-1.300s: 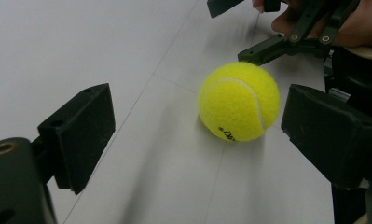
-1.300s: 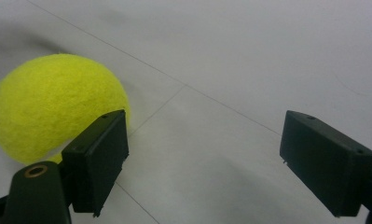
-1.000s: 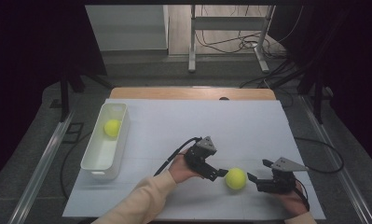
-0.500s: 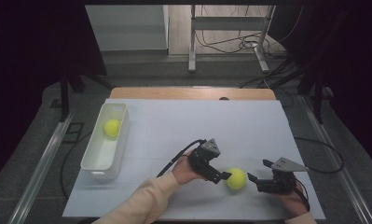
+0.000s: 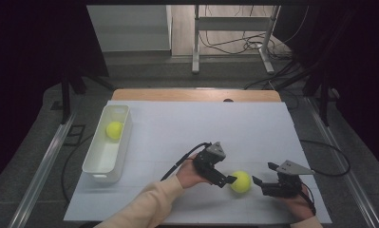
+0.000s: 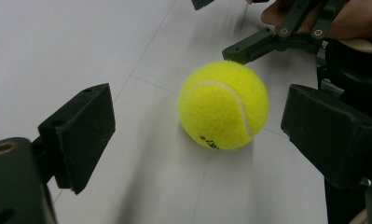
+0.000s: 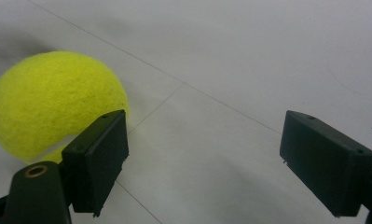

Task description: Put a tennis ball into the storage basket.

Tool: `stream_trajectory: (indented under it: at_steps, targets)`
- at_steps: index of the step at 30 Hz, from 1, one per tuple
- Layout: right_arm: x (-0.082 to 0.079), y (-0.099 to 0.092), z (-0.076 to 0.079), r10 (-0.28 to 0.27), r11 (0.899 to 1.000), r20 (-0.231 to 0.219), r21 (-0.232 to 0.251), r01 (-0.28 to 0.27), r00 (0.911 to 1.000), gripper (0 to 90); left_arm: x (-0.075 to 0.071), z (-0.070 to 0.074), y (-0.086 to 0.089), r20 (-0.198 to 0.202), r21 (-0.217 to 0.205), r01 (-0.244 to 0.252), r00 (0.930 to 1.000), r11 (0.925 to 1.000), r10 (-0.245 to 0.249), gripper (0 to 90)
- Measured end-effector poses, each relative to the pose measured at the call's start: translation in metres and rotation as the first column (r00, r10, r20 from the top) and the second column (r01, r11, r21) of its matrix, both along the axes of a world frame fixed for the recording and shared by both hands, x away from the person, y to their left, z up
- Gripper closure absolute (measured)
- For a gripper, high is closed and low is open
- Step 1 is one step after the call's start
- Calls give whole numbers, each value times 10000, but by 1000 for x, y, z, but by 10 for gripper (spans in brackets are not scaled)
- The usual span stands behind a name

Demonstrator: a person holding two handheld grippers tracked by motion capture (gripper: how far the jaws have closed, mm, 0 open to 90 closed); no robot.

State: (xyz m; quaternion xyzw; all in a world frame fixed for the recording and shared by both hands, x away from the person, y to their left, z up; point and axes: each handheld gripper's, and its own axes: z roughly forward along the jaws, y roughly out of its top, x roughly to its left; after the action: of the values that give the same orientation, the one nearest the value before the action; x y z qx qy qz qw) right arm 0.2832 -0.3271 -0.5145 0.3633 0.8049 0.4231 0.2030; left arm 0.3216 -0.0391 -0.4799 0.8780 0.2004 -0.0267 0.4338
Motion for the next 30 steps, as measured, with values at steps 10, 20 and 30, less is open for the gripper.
stream_trajectory:
  at_steps: [10,20,30]
  targets:
    - [0,0,0,-49,10000,3,-38,49,10000,159,0,0,0,158,91,22,9999,10000,-24,165]
    - [0,0,0,-45,10000,-6,-21,45,10000,159,1,-2,-2,154,171,24,9999,9999,-27,165]
    - [0,0,0,-62,10000,-11,-28,62,10000,159,0,-6,-7,13,265,224,9997,9994,-225,150]
